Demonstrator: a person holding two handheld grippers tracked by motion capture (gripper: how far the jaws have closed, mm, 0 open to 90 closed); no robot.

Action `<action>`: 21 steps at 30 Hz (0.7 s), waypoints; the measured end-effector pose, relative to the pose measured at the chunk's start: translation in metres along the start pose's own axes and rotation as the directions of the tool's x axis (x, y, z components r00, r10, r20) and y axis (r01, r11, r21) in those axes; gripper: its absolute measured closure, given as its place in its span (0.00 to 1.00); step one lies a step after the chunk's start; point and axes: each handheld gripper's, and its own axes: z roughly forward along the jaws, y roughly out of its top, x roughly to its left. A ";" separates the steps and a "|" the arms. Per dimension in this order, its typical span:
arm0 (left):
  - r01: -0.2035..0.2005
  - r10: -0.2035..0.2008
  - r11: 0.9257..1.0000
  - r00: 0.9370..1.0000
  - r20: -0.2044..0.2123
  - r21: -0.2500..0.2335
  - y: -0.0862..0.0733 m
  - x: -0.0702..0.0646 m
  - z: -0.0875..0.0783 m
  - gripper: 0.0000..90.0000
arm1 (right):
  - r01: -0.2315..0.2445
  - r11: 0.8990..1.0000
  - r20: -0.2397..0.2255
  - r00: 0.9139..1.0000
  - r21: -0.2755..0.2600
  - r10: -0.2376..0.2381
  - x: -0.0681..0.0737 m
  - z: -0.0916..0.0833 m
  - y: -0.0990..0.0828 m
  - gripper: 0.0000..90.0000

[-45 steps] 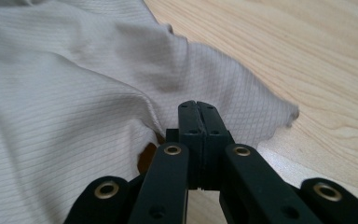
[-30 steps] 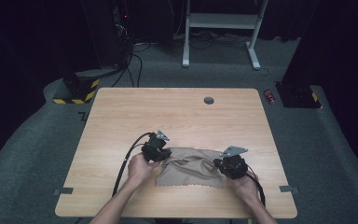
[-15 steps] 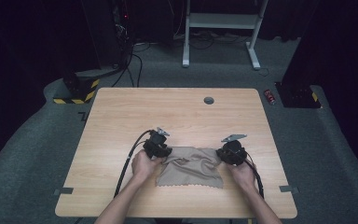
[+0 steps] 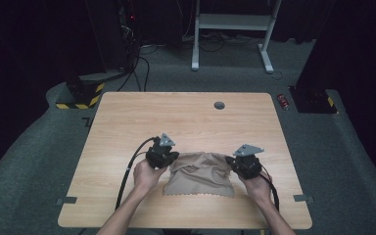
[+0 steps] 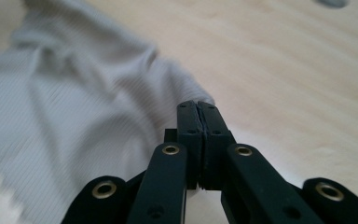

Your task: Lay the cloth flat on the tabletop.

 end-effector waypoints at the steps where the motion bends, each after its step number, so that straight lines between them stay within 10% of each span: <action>1: -0.007 0.006 0.999 1.000 0.012 0.031 -0.010 -0.003 0.001 1.00 | 0.011 1.000 -0.014 1.000 0.016 -0.011 0.005 0.000 -0.007 0.99; 6: 0.015 -0.018 0.996 0.999 0.034 0.088 -0.033 -0.005 0.004 0.99 | 0.025 0.996 -0.046 0.999 0.083 -0.021 0.015 0.008 -0.034 0.97; 14: 0.084 -0.084 0.996 0.996 -0.014 -0.018 -0.030 0.001 -0.007 0.74 | -0.026 1.000 -0.057 0.998 -0.009 0.026 0.008 -0.011 -0.022 0.88; 21: 0.179 -0.179 0.983 0.984 -0.011 -0.034 -0.029 0.009 0.004 0.65 | -0.088 0.996 -0.039 0.995 0.034 0.089 0.006 0.006 -0.021 0.82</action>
